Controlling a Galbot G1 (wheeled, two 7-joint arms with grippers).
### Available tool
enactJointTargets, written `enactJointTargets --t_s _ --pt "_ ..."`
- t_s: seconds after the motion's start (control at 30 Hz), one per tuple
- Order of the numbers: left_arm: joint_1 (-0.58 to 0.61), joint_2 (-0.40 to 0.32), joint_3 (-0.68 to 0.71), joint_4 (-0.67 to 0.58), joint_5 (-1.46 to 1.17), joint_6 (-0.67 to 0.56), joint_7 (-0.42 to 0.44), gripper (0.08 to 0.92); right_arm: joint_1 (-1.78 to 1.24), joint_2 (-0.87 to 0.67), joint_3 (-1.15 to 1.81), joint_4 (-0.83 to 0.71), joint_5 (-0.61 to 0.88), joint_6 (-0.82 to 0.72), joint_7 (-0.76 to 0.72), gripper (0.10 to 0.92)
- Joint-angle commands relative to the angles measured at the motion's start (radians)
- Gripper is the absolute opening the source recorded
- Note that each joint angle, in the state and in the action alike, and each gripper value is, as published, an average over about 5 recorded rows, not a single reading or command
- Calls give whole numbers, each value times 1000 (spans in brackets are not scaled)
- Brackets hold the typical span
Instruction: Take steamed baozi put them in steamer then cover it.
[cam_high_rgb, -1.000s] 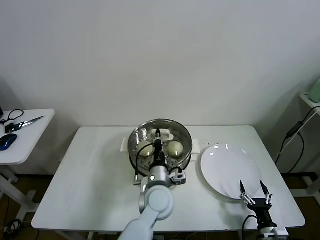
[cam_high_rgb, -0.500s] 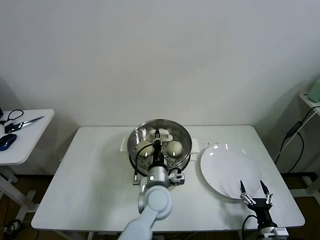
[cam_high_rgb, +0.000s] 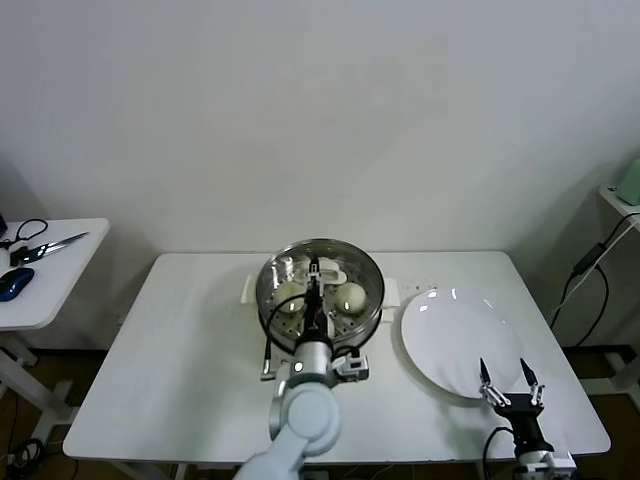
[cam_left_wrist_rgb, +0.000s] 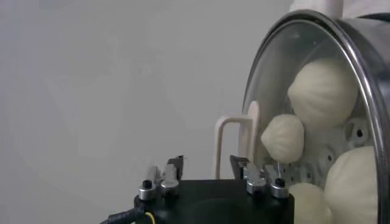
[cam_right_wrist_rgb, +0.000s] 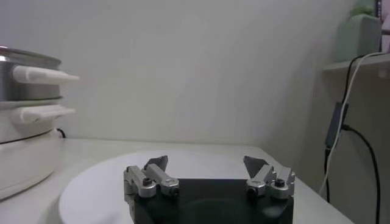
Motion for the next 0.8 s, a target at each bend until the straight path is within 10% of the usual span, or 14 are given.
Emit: enactJointTargets --t_s 0.03,0.43,0.8 --pt "95 133 14 -229 -222 -20 -33 582 4 -6 -6 25 9 -54 41 823" --pt "333 181 -432 -390 -1109 -391 -340 821 10 6 -16 46 27 -58 50 823" --pt "517 280 -921 -171 -1846 -786 -304 823 10 6 -16 46 27 -58 50 823"
